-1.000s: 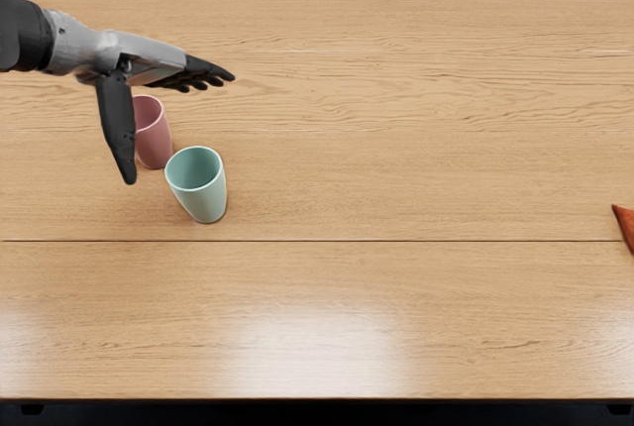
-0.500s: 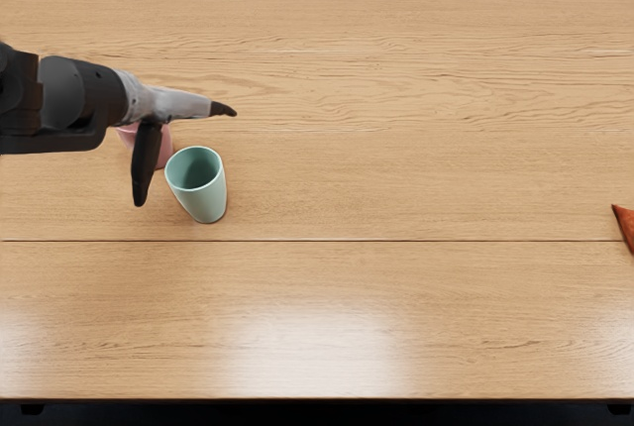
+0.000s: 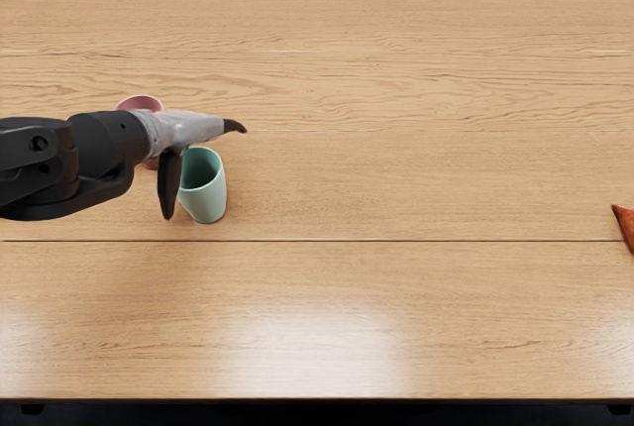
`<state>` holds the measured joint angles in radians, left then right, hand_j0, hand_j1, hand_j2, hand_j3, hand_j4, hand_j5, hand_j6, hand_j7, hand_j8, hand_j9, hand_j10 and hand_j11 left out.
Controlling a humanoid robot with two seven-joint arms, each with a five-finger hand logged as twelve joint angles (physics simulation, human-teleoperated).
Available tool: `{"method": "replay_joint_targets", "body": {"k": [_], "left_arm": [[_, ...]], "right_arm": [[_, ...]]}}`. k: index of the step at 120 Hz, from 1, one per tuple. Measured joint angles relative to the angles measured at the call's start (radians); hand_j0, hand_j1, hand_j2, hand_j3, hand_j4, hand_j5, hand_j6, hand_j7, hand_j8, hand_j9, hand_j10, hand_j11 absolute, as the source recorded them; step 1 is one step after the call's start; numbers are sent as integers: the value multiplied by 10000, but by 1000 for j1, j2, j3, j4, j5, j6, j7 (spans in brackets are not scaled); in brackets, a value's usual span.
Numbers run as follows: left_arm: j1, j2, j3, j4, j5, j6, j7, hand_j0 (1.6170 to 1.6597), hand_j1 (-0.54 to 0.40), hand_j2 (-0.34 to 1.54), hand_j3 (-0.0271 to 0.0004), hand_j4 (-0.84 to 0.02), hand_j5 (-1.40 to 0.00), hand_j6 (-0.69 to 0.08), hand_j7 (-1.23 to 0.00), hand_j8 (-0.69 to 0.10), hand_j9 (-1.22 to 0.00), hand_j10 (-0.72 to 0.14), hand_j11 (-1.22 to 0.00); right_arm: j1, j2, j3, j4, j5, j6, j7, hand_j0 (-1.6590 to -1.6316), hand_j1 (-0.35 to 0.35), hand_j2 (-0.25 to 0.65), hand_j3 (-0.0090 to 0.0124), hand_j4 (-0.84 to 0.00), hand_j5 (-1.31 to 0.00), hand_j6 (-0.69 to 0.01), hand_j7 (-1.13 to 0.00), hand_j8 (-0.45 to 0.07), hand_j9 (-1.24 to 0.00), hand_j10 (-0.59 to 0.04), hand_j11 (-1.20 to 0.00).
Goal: Pick up cup and place in cup with left hand
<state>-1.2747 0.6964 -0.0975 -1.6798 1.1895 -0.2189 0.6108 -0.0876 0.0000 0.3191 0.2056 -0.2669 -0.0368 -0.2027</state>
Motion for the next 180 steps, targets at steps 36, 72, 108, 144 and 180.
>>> {"method": "replay_joint_targets", "body": {"k": [36, 72, 108, 144, 180], "left_arm": [[56, -7, 1, 7, 71, 76, 0, 16580, 489, 529, 0, -2558, -3278, -2571, -3276, -2567, -3274, -2552, -3273], [86, -7, 2, 8, 88, 95, 0, 16580, 106, 599, 0, -2880, -3698, -2891, -3695, -2888, -3693, -2874, -3692], [86, -6, 1, 16, 92, 93, 0, 16581, -875, 871, 0, -3537, -4573, -3548, -4570, -3547, -4567, -3535, -4565], [81, -8, -2, 25, 90, 90, 0, 16564, -1068, 856, 0, -4000, -5499, -3024, -5406, -3451, -5419, -4038, -5418], [51, -11, -10, 25, 85, 89, 0, 16563, -910, 613, 0, -4192, -5669, -3262, -5644, -3524, -5617, -4216, -5618]], "right_arm": [[0, 0, 0, 0, 0, 0, 2, -16581, -3103, -65, 0, -323, -419, -323, -419, -323, -419, -322, -419], [0, 0, 0, 0, 0, 0, 3, -16581, -3104, -65, 0, -322, -418, -322, -418, -322, -418, -321, -418], [0, 0, 0, 0, 0, 0, 3, -16581, -3104, -65, 0, -322, -418, -322, -418, -321, -418, -321, -418], [0, 0, 0, 0, 0, 0, 3, -16581, -3104, -65, 0, -322, -419, -322, -419, -322, -419, -321, -419], [0, 0, 0, 0, 0, 0, 3, -16581, -3103, -65, 0, -323, -419, -323, -419, -322, -419, -321, -419]]}}
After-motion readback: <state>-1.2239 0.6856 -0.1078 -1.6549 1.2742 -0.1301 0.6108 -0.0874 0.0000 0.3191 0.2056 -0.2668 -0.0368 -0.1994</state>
